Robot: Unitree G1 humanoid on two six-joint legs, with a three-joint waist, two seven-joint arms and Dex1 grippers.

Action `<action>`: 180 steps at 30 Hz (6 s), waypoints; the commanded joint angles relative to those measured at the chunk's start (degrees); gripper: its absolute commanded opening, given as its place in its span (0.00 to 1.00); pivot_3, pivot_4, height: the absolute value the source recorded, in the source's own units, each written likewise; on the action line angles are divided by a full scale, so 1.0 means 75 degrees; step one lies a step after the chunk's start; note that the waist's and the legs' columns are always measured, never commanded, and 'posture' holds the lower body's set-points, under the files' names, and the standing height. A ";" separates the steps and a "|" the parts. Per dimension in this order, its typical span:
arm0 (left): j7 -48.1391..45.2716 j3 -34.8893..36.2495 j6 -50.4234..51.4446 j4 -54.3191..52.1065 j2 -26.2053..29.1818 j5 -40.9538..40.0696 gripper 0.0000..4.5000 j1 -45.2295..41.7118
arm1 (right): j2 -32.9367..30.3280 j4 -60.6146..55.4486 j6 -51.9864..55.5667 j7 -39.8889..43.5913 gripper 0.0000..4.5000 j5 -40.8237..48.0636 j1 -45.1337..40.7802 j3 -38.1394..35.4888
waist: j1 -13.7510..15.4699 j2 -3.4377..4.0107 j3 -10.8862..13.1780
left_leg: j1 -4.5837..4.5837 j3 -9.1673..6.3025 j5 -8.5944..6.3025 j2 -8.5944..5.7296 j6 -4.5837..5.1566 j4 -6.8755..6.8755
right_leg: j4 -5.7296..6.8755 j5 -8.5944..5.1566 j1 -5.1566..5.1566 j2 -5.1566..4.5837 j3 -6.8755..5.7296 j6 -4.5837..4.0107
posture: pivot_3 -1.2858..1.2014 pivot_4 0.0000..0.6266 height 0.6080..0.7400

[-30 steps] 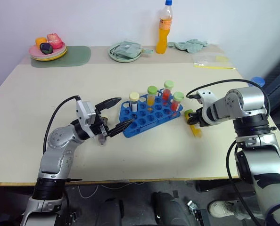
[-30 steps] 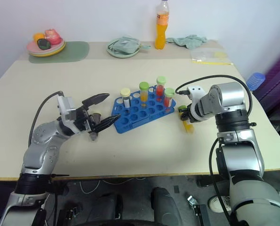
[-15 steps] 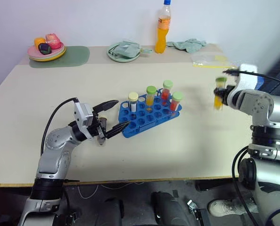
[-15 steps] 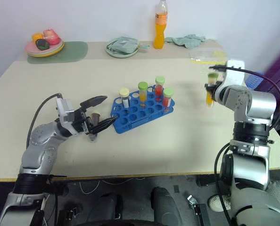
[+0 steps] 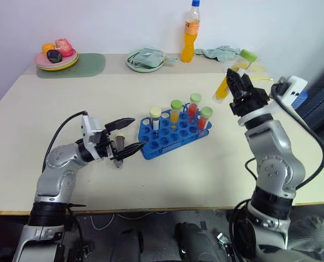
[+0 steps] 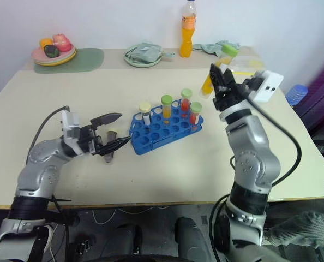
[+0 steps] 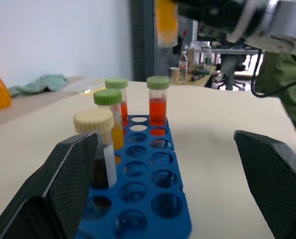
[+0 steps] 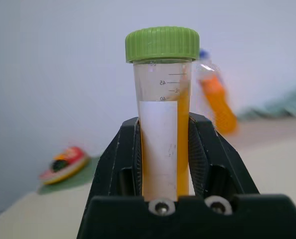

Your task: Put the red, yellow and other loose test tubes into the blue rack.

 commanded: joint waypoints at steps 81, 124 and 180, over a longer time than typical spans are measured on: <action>-0.0008 0.0354 0.1316 -0.1045 0.0698 -0.0357 1.00 -0.0052 | 0.0308 0.5772 -0.7055 0.1453 0.40 -0.2980 0.0493 0.2304 | 0.0010 0.0001 0.0002 | 0.0081 0.0015 0.0003 0.0000 -0.0006 -0.0001 | 0.0013 -0.0015 0.0065 0.0001 0.0011 -0.0029 | 0.52 0.24 1.00; 0.5421 0.0960 1.1490 -0.1551 0.1943 -0.1394 1.00 -0.2798 | -0.2980 0.0467 -0.2574 0.3703 0.99 -0.0280 0.1194 0.1617 | 0.0036 -0.0026 0.0016 | 0.0084 0.0005 0.0001 -0.0008 -0.0003 0.0000 | 0.0009 -0.0021 0.0073 0.0006 0.0014 -0.0017 | 0.52 0.24 1.00; 0.5755 -0.2830 1.1490 0.5383 0.0374 -0.0743 0.18 -0.6521 | -0.2440 0.0603 -0.2788 0.3513 1.00 -0.0984 0.1225 0.1827 | 0.0203 -0.0014 0.0009 | 0.0091 -0.0002 0.0003 -0.0025 -0.0007 0.0007 | 0.0015 -0.0011 0.0085 0.0001 0.0014 0.0008 | 0.52 0.24 1.00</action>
